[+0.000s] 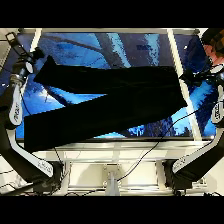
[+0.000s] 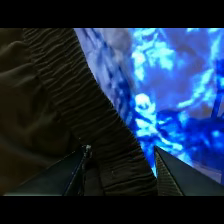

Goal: Fold the clothes and pants, and hang the long-sleeved shirts on hangers.

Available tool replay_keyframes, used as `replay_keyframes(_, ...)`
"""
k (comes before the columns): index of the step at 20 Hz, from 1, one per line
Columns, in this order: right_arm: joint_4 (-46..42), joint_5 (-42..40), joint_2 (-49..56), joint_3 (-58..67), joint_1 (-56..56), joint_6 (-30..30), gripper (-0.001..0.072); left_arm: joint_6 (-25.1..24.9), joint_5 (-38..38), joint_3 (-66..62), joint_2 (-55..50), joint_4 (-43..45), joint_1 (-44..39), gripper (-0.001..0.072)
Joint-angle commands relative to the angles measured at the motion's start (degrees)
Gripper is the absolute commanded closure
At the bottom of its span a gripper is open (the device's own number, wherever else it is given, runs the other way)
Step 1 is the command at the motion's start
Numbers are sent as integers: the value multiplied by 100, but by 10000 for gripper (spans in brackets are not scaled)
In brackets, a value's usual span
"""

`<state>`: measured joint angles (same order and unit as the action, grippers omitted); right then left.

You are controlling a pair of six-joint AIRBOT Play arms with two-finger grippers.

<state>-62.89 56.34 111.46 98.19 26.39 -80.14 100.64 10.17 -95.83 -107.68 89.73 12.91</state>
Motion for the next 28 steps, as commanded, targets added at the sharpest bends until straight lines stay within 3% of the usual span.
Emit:
replay_keyframes(1,-20,59,-4,2,0,7,255,774,1965,-4,424,-22,391,318)
replay_keyframes(3,-42,57,-2,2,0,22,256,1220,2979,-2,426,-415,776,302)
replay_keyframes(4,-42,48,-2,2,0,26,256,1235,3300,-2,363,-800,944,240)
replay_keyframes(5,-42,26,-2,2,0,26,256,1226,3482,-2,264,-1287,1104,36)
replay_keyframes(6,-42,-7,-2,2,0,26,256,1180,3580,-2,155,-1790,1226,-1)
replay_keyframes(9,-42,-66,-2,2,0,26,261,542,3578,-2,-144,-2695,1314,11)
replay_keyframes(16,-39,-87,-2,2,0,24,261,498,3073,-2,-717,-2726,1141,12)
replay_keyframes(17,-37,-87,-2,2,0,24,261,498,3027,-2,-741,-2721,1143,31)
replay_keyframes(19,-33,-76,-2,2,0,22,261,498,2817,-2,-772,-2723,1143,243)
replay_keyframes(20,-31,-70,-2,2,0,22,261,498,2667,-2,-778,-2721,1143,289)
replay_keyframes(23,-31,-20,-4,2,0,22,262,483,2256,-2,-776,-2719,1119,692)
replay_keyframes(25,-31,26,-4,2,0,22,262,481,2433,-2,-704,-2721,1152,696)
replay_keyframes(28,-28,70,-15,2,2,20,262,496,3322,-2,-468,-2570,1252,697)
